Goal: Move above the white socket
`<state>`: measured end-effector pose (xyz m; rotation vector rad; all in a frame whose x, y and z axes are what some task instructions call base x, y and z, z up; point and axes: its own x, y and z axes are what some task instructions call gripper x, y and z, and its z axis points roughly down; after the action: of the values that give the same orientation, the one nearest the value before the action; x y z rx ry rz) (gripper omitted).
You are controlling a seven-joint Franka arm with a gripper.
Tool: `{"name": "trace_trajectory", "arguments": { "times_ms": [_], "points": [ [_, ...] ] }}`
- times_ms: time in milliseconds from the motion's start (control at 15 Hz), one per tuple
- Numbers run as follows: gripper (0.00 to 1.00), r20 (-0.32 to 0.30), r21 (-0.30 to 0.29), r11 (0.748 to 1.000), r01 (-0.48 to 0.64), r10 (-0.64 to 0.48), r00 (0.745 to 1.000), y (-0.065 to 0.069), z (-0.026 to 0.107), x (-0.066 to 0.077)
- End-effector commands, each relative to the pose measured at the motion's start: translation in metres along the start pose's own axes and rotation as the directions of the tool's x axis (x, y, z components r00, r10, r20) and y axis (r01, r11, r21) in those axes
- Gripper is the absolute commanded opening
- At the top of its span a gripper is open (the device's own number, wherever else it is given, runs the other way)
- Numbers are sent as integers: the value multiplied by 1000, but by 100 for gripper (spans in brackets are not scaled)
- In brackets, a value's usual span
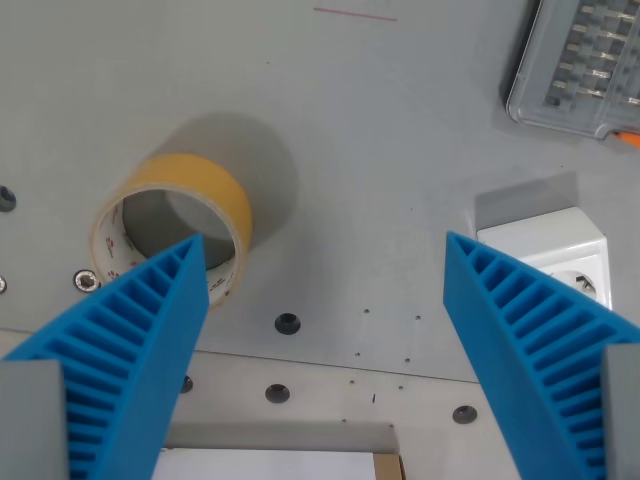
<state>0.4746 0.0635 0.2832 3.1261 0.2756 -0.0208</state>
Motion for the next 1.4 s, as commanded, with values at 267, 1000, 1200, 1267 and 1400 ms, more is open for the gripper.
{"name": "trace_trajectory", "arguments": {
  "times_ms": [267, 1000, 1200, 1267, 1400],
  "points": [
    [100, -3, 0, 1000, -11, 11, 1000, 0, -1, 0],
    [100, -24, -7, 976, -216, 216, 976, 9, 7, -8],
    [100, -45, -7, 950, -312, 312, 949, 14, 13, -14],
    [100, -55, -7, 939, -344, 343, 938, 16, 15, -16],
    [100, -70, -3, 914, -406, 404, 912, 21, 20, -21]
  ]
}}
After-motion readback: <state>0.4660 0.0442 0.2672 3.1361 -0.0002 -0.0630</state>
